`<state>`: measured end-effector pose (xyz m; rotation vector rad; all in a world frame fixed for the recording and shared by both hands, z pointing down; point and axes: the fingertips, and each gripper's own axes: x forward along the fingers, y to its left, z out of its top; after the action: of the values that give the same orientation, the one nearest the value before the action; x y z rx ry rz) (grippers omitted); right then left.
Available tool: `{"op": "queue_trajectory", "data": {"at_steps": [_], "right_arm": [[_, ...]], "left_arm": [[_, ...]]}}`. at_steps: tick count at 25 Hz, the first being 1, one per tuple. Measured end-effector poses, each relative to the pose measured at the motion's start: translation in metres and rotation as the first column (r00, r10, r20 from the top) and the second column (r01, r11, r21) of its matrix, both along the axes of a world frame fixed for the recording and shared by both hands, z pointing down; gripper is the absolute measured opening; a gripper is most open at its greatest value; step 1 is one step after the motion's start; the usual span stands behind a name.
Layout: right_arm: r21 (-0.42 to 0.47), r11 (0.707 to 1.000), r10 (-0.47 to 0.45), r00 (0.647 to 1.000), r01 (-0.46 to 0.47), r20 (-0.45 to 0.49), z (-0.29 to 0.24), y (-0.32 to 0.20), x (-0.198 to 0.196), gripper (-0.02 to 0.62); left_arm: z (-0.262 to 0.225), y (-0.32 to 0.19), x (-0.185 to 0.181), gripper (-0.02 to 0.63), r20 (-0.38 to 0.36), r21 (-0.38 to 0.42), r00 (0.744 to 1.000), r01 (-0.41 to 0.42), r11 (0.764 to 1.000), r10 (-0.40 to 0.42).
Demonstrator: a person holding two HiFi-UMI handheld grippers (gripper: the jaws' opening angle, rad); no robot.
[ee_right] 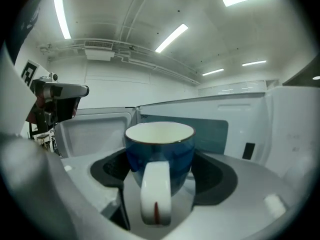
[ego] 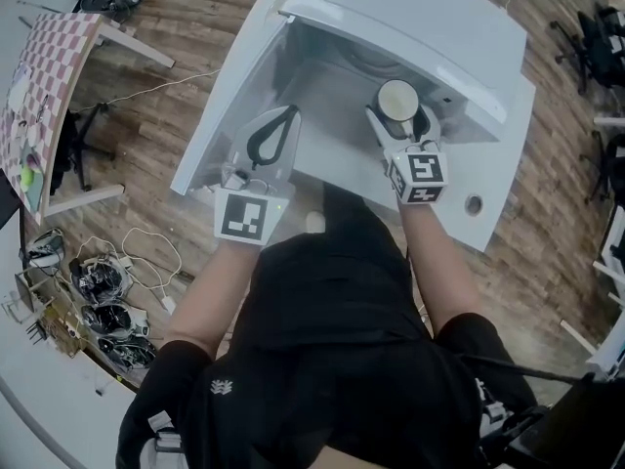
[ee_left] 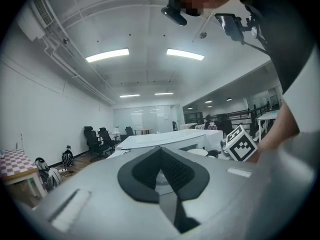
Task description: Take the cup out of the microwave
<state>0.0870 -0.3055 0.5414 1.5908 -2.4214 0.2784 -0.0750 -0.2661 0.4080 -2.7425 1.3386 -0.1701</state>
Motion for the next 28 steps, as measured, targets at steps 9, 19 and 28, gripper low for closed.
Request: {"op": "queue_trajectory", "data": {"at_steps": [9,19,28], "right_arm": [[0.002,1.000,0.000,1.000,0.000,0.001,-0.034,0.019,0.008,0.376],[0.005,1.000,-0.029,1.000,0.029,0.003,-0.083,0.032,0.011,0.376],[0.007,0.998,-0.062,0.997,0.062,0.041,-0.136,0.032,0.009,0.376]], "left_arm": [[-0.030,0.012,-0.009,0.006,0.010,0.047,1.000,-0.003,0.999,0.002],[-0.069,0.014,-0.018,0.007,0.009,0.081,1.000,-0.013,0.997,0.013],[-0.106,0.001,-0.030,0.007,0.009,0.126,1.000,-0.011,0.992,0.009]]}}
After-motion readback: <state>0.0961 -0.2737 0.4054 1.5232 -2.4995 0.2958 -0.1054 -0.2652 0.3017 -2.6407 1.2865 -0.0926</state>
